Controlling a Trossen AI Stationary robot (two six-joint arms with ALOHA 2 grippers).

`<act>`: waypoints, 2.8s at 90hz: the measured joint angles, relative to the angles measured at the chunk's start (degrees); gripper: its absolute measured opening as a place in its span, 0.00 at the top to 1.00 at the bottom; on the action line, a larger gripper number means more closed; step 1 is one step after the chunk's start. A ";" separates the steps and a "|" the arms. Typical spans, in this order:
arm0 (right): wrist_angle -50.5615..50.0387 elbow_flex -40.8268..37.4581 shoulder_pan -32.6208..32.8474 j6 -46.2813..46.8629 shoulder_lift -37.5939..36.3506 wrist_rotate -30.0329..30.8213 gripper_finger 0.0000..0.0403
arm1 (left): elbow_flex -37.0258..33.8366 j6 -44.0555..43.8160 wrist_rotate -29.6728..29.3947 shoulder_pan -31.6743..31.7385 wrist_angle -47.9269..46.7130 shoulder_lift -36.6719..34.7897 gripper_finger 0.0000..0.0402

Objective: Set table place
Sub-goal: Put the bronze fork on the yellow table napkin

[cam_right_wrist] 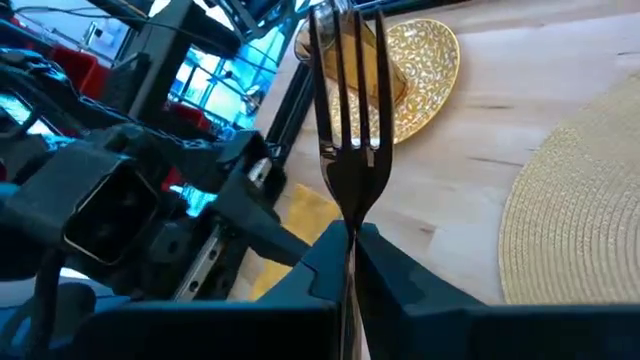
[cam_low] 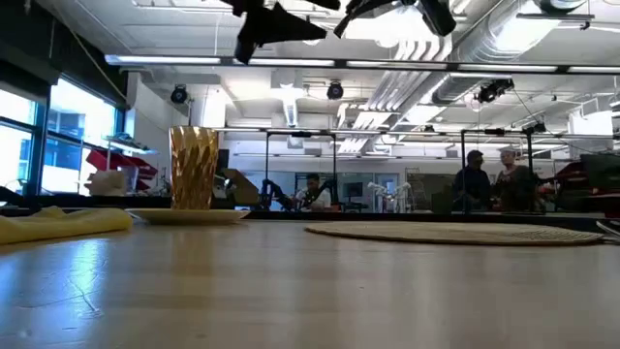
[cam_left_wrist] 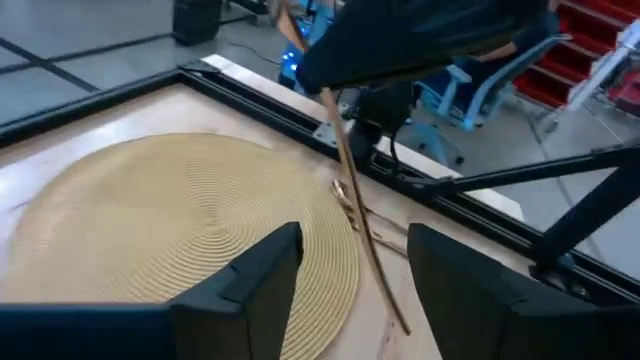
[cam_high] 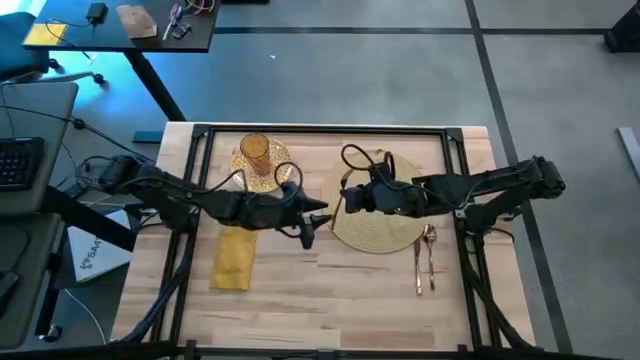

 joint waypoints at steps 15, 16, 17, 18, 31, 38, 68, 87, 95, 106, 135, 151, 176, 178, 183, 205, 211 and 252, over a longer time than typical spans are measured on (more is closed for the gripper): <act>0.00 0.00 0.00 -0.99 0.00 -0.26 1.00 | 3.44 0.01 2.63 1.68 -0.53 4.17 0.60; -0.01 0.00 0.00 -1.09 0.00 -0.26 1.00 | 3.64 0.01 2.63 1.72 -0.66 4.34 0.60; -0.02 0.00 0.01 -1.18 0.00 -0.27 1.00 | 3.84 0.01 2.60 1.75 -0.82 4.51 0.61; -0.02 0.00 0.02 -1.25 0.00 -0.28 1.00 | 4.04 0.00 2.56 1.78 -1.05 4.64 0.61; -0.30 0.00 0.02 -1.54 0.00 -0.31 1.00 | 6.36 -0.28 2.52 1.77 -4.91 4.99 0.70; -0.53 0.00 0.02 -1.87 0.00 -0.31 1.00 | 6.60 0.08 2.47 1.77 -6.25 4.46 0.77; -0.62 0.00 0.02 -4.27 0.00 -0.87 1.00 | 6.67 -1.93 1.85 1.77 -7.68 3.67 0.99; -0.39 0.00 0.00 -8.85 0.02 -3.22 0.98 | 6.69 -6.51 1.27 1.72 -12.08 2.74 1.00; -1.18 0.02 -0.04 -8.94 -0.26 -4.27 0.91 | 6.67 -10.95 1.42 1.58 -16.54 1.25 1.00; -1.45 0.02 -0.02 -8.59 -1.41 -4.46 0.76 | 6.65 -17.44 3.97 0.77 -26.01 -2.84 1.00; -2.03 0.04 -0.31 -12.90 -2.11 -5.81 0.52 | -7.95 -44.46 12.95 -13.63 -50.63 -21.01 1.00; -2.27 0.04 -0.65 -12.93 -1.97 -5.81 0.51 | -20.98 -63.57 8.22 -24.66 -51.03 -32.21 1.00; -2.34 0.04 -1.03 -10.92 -1.97 -5.84 0.51 | -29.75 -77.75 -1.12 -33.43 -51.44 -37.54 1.00; -2.34 0.04 -1.03 -10.72 -1.97 -5.84 0.51 | -30.04 -77.91 -0.96 -33.93 -51.37 -37.46 1.00; -2.34 0.04 -1.03 -10.28 -1.97 -5.85 0.51 | -30.34 -78.01 -0.11 -34.93 -51.68 -37.14 1.00; -2.34 0.04 -1.12 -9.89 -1.96 -5.60 0.51 | -30.40 -65.62 -1.81 -36.16 -47.24 -34.03 1.00; -2.33 0.04 -1.16 -9.89 -1.97 -5.46 0.51 | -30.40 -56.27 -2.03 -35.69 -43.96 -32.26 1.00; -2.27 0.04 -1.16 -8.77 -1.95 -5.51 0.51 | -30.36 -27.78 4.25 -27.56 -30.62 -13.95 0.70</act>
